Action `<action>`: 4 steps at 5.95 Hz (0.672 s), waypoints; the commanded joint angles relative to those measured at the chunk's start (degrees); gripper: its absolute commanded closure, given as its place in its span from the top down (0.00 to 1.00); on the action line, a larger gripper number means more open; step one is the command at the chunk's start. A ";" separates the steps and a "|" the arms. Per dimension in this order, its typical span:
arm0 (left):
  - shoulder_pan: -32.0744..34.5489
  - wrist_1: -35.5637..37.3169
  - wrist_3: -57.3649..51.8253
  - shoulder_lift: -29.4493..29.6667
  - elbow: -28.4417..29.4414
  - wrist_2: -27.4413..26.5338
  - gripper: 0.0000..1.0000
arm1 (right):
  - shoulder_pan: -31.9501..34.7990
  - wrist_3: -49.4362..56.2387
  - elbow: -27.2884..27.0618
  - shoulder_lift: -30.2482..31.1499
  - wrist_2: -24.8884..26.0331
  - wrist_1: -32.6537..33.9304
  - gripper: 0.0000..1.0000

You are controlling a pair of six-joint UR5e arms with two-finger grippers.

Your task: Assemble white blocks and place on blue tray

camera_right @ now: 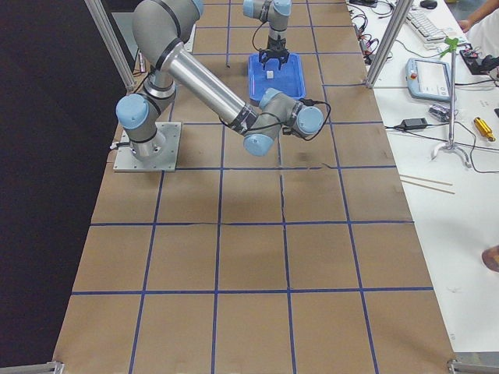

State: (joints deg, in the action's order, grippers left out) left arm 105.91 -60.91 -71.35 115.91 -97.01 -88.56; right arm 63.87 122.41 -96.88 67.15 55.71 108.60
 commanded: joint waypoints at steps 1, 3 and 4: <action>-3.05 -12.49 -0.11 -10.99 0.76 -0.47 0.99 | 0.55 -2.87 -1.63 3.07 -1.83 -1.97 0.17; -5.27 -27.76 -0.28 -16.23 7.40 -0.82 0.99 | 5.71 -7.51 -6.10 6.22 -2.79 -0.77 0.17; -5.19 -32.38 -0.46 -16.68 11.10 -5.18 0.99 | 8.52 -12.15 -8.82 6.67 -5.50 4.03 0.17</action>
State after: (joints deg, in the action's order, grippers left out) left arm 100.86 -87.39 -71.63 100.24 -89.71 -90.65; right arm 69.59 114.38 -103.09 72.93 52.26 109.03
